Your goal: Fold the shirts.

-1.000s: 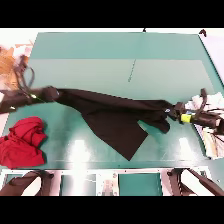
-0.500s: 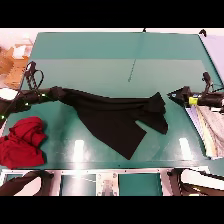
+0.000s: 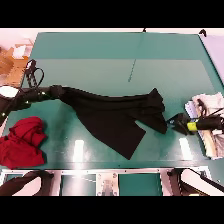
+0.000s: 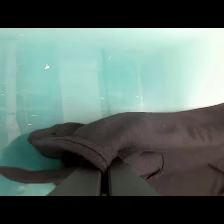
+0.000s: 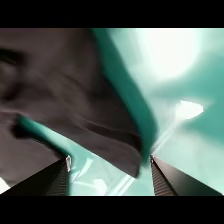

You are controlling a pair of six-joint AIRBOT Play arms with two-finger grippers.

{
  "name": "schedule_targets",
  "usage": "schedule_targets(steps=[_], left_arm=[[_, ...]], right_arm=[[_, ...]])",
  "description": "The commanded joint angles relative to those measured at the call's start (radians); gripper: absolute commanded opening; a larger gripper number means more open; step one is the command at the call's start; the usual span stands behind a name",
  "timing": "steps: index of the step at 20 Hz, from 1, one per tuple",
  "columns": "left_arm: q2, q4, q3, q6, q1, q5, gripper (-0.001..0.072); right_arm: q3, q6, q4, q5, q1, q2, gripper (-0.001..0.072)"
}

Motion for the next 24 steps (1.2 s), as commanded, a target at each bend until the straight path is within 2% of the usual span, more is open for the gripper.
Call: schedule_targets(steps=[1, 2, 3, 5, 7, 8, 12, 15, 17, 21, 24], left_arm=[[-0.001, 0.003, 0.001, 0.0, 0.0, -0.004, 0.0032], [-0.001, 0.003, 0.001, 0.0, 0.001, -0.005, 0.0031], [-0.001, 0.003, 0.001, 0.0, 0.0, -0.006, 0.0031], [-0.001, -0.001, 0.001, -0.001, 0.0, -0.006, 0.0031], [-0.001, -0.001, 0.001, -0.001, 0.0, -0.02, 0.0032], [-0.001, -0.001, 0.001, -0.001, 0.0, -0.028, 0.0032], [0.009, 0.002, 0.064, -0.001, 0.001, -0.084, 0.0031], [0.034, 0.008, 0.312, -0.008, 0.001, -0.241, 0.0031], [0.046, 0.035, 0.531, -0.062, 0.001, -0.303, 0.0031], [0.05, 0.083, 0.97, -0.173, 0.001, -0.384, 0.0031], [0.05, 0.145, 1.241, -0.272, 0.001, -0.471, 0.0031]], right_arm=[[-0.109, -0.037, 0.052, -0.09, -0.004, -0.019, 0.0552], [-0.109, -0.06, 0.089, -0.105, -0.001, -0.033, 0.0549], [-0.108, -0.082, 0.128, -0.121, 0.008, -0.042, 0.0457], [-0.108, -0.135, 0.224, -0.149, 0.056, -0.061, 0.0342], [-0.106, -0.153, 0.273, -0.155, 0.115, -0.074, 0.0183], [-0.103, -0.156, 0.275, -0.152, 0.142, -0.073, 0.0037], [0.037, -0.143, 0.312, -0.035, 0.169, -0.021, 0.0016], [0.354, -0.082, 0.426, 0.088, 0.169, 0.097, 0.0017], [0.63, -0.017, 0.475, 0.087, 0.167, 0.159, 0.0017], [1.167, 0.097, 0.473, 0.065, 0.108, 0.177, 0.0017], [1.426, 0.156, 0.473, 0.05, -0.007, 0.185, 0.0017]])
